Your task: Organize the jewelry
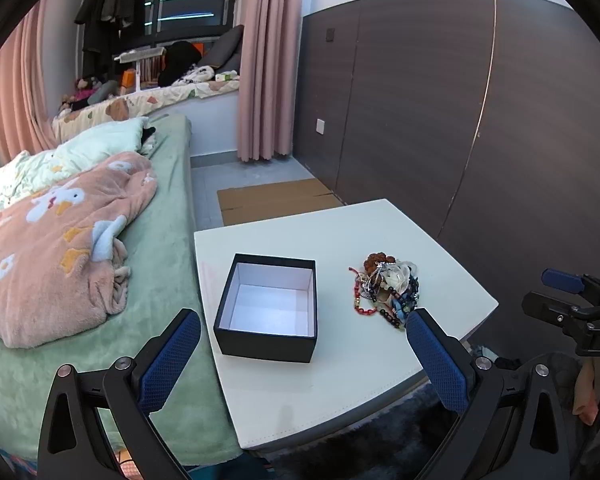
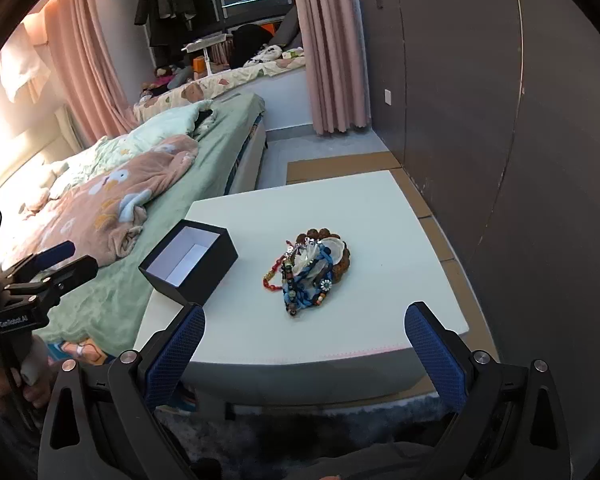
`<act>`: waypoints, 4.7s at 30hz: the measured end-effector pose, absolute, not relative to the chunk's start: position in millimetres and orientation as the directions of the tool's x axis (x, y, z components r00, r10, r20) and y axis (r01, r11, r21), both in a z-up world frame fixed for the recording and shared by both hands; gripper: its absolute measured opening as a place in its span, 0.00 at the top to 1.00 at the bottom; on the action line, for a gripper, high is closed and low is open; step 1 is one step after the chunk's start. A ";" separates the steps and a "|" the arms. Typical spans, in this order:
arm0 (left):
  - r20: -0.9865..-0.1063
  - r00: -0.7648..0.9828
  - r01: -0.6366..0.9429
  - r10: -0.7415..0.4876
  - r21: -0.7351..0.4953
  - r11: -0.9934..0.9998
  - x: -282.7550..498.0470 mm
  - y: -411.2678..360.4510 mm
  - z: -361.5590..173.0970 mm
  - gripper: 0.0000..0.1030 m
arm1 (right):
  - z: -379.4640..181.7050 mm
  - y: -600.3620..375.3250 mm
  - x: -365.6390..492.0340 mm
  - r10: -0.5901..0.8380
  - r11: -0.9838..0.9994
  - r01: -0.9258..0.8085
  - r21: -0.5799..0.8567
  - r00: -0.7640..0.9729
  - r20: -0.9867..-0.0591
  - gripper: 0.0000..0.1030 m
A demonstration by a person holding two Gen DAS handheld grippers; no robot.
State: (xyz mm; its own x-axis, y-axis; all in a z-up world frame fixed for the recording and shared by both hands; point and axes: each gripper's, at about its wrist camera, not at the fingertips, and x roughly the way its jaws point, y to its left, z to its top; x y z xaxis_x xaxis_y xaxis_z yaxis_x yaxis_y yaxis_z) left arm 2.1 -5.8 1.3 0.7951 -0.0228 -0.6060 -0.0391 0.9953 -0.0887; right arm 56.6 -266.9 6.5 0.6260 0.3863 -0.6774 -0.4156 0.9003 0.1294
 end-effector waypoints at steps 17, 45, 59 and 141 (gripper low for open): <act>-0.598 0.801 -0.049 -0.003 -0.071 0.996 -0.3 3.0 3.9 0.00 | 10.6 -264.6 53.3 0.400 0.894 -0.429 0.126 0.641 -0.655 0.02; -0.595 0.804 -0.060 -0.003 -0.086 0.995 -5.9 5.2 7.5 0.00 | 12.7 -268.4 51.5 0.406 0.894 -0.427 0.132 0.651 -0.641 0.02; -0.594 0.804 -0.059 -0.004 -0.086 0.995 -7.1 5.7 7.9 0.00 | 14.6 -267.2 48.6 0.410 0.893 -0.429 0.135 0.653 -0.637 0.02; -0.699 0.464 -0.116 -0.544 -0.656 0.745 160.0 -34.8 -114.4 0.92 | -131.9 -285.1 207.8 0.709 0.701 -0.132 0.701 0.229 -0.667 0.42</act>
